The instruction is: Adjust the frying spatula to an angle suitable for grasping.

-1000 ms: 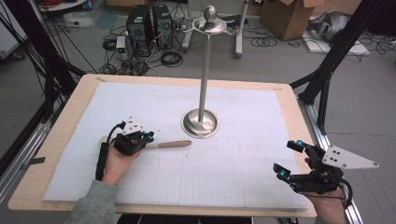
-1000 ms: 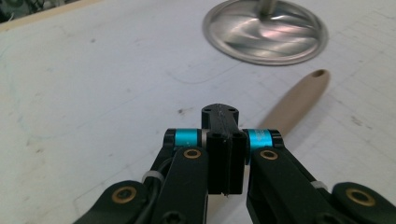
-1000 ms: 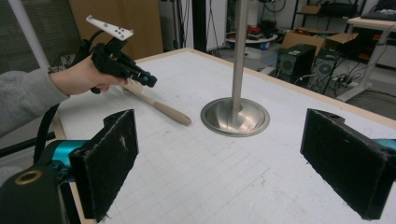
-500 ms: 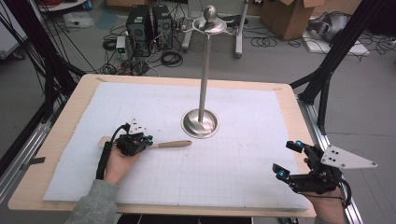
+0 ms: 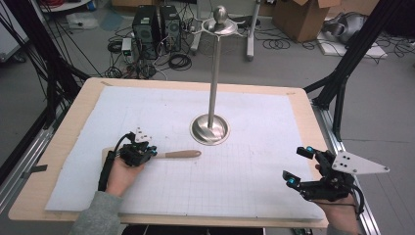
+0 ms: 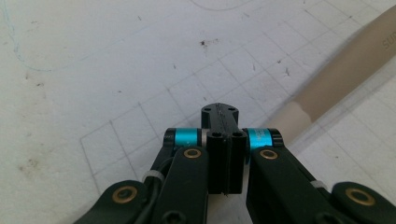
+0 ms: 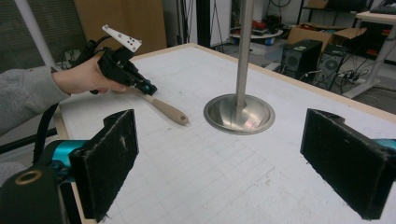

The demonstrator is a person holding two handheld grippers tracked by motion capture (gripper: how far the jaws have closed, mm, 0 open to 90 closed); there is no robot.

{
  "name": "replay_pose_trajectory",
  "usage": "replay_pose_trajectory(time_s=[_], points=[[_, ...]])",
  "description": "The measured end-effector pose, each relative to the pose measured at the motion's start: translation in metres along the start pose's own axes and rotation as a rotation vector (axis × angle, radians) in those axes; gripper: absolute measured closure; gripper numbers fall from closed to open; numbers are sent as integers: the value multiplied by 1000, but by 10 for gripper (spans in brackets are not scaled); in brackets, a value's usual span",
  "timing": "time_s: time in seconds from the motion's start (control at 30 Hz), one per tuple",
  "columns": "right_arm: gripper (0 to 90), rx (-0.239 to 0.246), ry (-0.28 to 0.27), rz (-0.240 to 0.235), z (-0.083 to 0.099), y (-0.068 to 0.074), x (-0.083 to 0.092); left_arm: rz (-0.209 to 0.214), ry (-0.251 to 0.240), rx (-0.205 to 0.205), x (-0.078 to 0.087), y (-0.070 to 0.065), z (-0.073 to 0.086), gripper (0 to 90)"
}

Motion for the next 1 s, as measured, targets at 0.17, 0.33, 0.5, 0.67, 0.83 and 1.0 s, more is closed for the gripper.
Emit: replay_pose_trajectory(time_s=[0.17, 0.33, 0.5, 0.67, 0.83, 1.0], points=[[102, 10, 0, -8, -1, -1, -5, 13, 16, 9, 3, 0, 3, 900], [102, 10, 0, -19, -3, 0, -8, 43, 4, 37, 8, 0, 10, 900], [102, 14, -8, -26, -5, -1, -9, 52, 11, 49, 16, -3, 18, 900], [102, 10, -14, -33, -8, -2, -11, 45, 27, 36, 25, -7, 27, 899], [102, 14, -16, -48, -11, -2, -17, 57, 21, 38, 31, -10, 35, 900], [102, 28, -21, -66, -14, -2, -25, 65, 8, 37, 37, -13, 42, 899]])
Point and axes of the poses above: each handheld gripper's, and its own axes: x roughly backward along the jaws, z roughly out of its underside, y roughly to its left, the point moved 8 cm from there along -x, roughly forward along the jaws, and after that the axes turned 5 degrees about y, right-handed, at the moved point
